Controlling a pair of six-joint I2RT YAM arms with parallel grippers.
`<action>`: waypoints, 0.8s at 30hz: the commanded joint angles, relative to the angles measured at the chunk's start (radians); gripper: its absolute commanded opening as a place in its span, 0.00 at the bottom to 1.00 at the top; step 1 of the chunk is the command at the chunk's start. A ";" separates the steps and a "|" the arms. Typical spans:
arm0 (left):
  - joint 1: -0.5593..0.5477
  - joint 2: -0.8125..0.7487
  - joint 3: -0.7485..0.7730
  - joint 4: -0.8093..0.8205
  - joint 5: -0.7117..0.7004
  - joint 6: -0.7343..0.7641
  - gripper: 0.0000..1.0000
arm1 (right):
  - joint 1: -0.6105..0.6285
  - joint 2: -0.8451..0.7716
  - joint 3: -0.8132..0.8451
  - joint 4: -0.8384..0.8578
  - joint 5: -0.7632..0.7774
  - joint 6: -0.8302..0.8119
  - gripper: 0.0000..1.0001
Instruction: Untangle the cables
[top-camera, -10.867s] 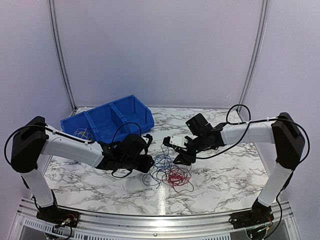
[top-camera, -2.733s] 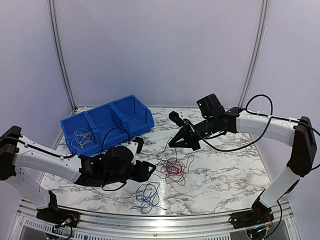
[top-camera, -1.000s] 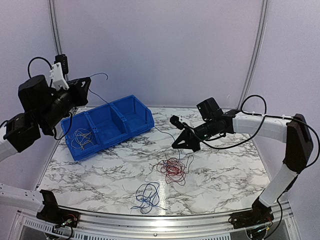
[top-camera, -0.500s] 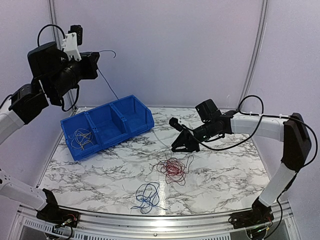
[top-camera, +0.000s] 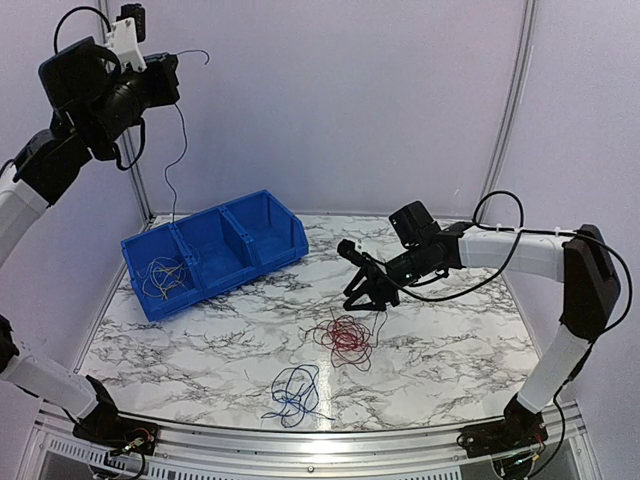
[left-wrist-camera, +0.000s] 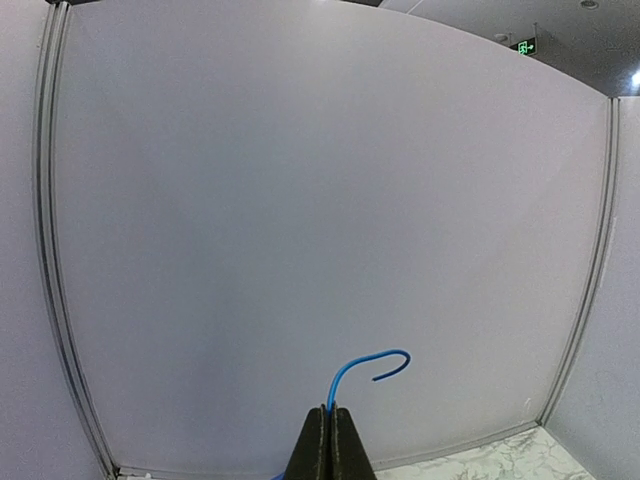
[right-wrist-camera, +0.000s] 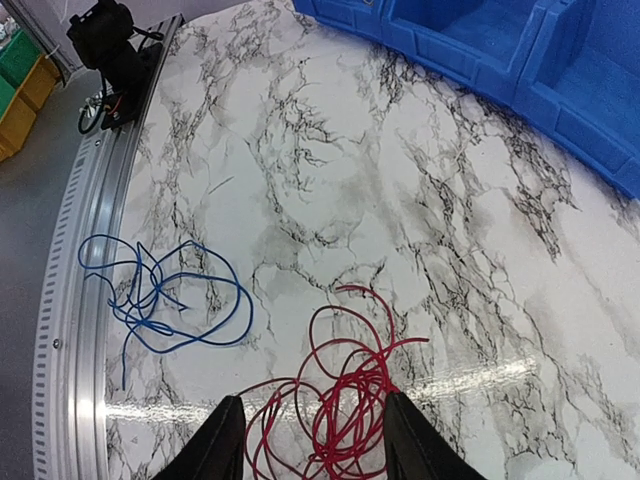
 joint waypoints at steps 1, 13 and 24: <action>0.060 0.069 0.069 -0.022 0.042 0.045 0.00 | -0.006 0.002 0.024 -0.017 0.012 -0.013 0.47; 0.229 0.269 0.289 -0.047 0.076 0.103 0.00 | -0.006 0.005 0.021 -0.018 0.030 -0.018 0.47; 0.347 0.259 0.187 -0.051 0.148 0.045 0.00 | -0.006 0.012 0.020 -0.019 0.041 -0.024 0.48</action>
